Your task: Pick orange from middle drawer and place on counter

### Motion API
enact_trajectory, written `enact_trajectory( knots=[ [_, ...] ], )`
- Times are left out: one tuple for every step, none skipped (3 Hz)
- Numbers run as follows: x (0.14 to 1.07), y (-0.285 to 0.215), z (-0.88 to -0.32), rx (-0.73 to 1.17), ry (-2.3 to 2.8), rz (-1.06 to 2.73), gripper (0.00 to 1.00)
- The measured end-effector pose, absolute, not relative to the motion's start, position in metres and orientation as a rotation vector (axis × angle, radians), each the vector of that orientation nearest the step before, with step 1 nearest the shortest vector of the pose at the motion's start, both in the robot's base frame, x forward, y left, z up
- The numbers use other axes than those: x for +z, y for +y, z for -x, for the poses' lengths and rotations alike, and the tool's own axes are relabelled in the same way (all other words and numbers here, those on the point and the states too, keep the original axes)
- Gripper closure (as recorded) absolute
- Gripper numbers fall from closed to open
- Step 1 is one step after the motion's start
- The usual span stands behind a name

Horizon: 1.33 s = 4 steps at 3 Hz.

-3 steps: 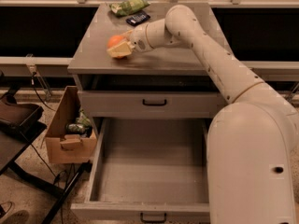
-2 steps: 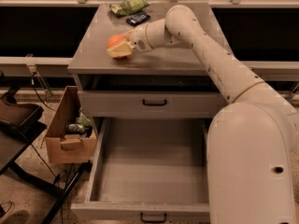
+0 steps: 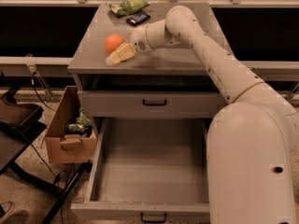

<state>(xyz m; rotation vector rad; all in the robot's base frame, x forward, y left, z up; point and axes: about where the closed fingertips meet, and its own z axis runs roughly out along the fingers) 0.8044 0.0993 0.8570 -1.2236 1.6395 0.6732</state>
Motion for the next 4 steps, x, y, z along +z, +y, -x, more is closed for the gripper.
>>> enact_trajectory(
  knots=[
    [0.857, 0.099, -0.804, 0.673, 1.639, 1.224, 0.0],
    [0.944, 0.073, -0.772, 0.571, 1.535, 1.324, 0.0],
    [1.006, 0.033, -0.727, 0.474, 1.469, 1.379, 0.0],
    [1.07, -0.058, -0.655, 0.199, 1.542, 1.299, 0.0]
  ],
)
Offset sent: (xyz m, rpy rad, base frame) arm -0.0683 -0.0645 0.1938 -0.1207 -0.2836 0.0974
